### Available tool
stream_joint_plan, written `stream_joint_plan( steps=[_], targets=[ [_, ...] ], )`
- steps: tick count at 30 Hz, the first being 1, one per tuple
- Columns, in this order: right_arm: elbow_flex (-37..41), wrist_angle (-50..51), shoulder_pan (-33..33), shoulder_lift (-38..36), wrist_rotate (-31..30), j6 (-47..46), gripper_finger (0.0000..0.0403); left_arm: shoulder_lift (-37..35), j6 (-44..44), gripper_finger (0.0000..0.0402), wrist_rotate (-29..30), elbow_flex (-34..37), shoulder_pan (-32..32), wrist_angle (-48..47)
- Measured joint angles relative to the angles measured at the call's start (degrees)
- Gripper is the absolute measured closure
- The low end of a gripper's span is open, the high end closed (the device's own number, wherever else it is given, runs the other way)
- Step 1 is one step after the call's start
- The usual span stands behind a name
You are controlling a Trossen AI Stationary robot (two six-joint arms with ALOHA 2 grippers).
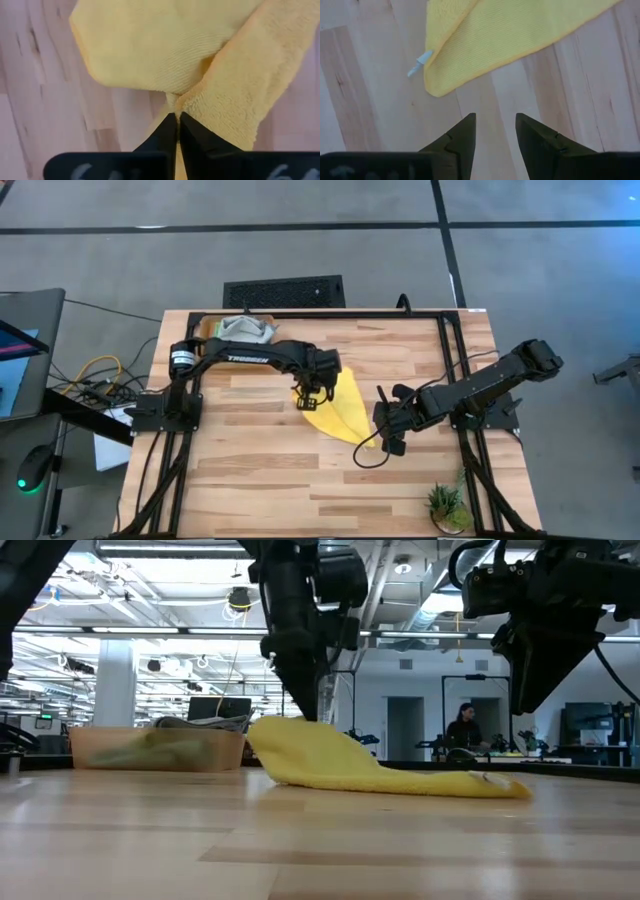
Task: Fold microfiber towels
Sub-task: Fold the yellow microfiber cloth
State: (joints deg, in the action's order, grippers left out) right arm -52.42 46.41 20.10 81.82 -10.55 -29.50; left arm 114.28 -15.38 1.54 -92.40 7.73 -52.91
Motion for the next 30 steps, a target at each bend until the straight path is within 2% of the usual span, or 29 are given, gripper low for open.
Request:
stream_joint_plan(
  steps=[11,17,25,30],
  targets=[
    [0.0,-0.01,0.01,0.0,-0.02,0.04,0.0242,0.24,-0.33,0.0372,0.26,1.5,-1.2,-0.29],
    [0.0,-0.15,0.01,0.0,-0.02,0.02,0.0242,0.24,-3.59,0.0341,0.15,3.87,-1.34,-0.1],
    [0.0,-0.15,0.01,0.0,-0.02,0.03,0.0242,0.24,-3.67,0.0302,-1.14,6.04,-1.29,1.25],
    [0.0,-0.15,0.0,0.0,-0.02,0.04,0.0242,0.24,-4.42,0.0298,-1.12,7.0,-1.29,3.48]
  ],
)
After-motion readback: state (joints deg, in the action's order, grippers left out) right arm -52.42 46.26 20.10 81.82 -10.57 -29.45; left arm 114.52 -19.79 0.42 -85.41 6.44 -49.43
